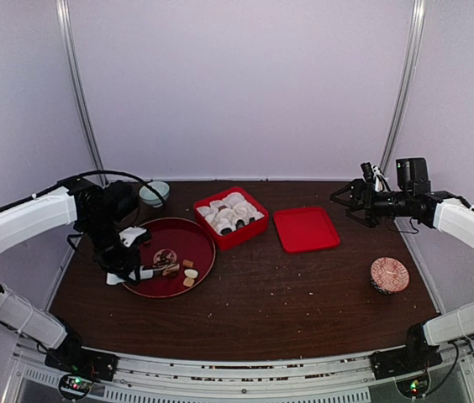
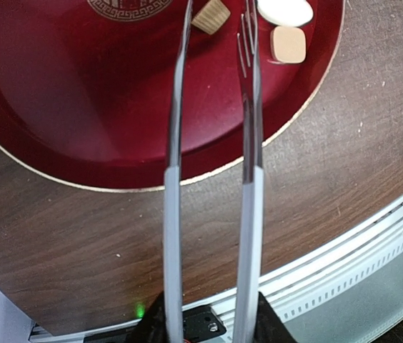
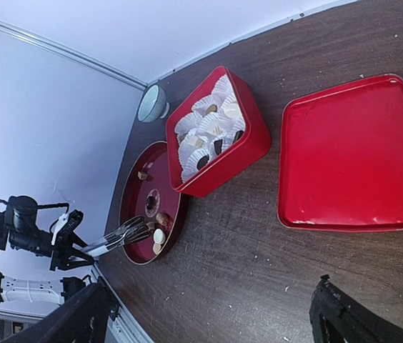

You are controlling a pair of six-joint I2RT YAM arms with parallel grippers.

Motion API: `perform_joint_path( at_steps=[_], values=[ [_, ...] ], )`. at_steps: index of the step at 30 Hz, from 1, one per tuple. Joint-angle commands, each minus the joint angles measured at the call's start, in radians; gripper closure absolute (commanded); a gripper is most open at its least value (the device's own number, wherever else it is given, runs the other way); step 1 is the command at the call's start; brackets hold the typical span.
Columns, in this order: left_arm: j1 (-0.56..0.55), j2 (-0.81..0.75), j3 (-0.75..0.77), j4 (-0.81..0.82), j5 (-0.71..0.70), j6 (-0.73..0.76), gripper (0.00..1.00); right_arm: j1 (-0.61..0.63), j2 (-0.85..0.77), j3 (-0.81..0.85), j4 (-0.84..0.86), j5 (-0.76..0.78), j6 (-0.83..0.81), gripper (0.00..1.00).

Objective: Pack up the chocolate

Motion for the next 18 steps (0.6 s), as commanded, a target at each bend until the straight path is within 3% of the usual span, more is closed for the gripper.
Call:
perform_joint_path(
  at_steps=[1,18],
  values=[
    [-0.006,0.026,0.036,0.05,0.003,0.024,0.67,0.006,-0.029,-0.012,0.015,0.002,0.01,0.0],
    [-0.004,0.019,0.056,0.064,-0.007,-0.011,0.79,0.006,-0.027,-0.005,0.012,0.005,0.008,0.0]
  ],
)
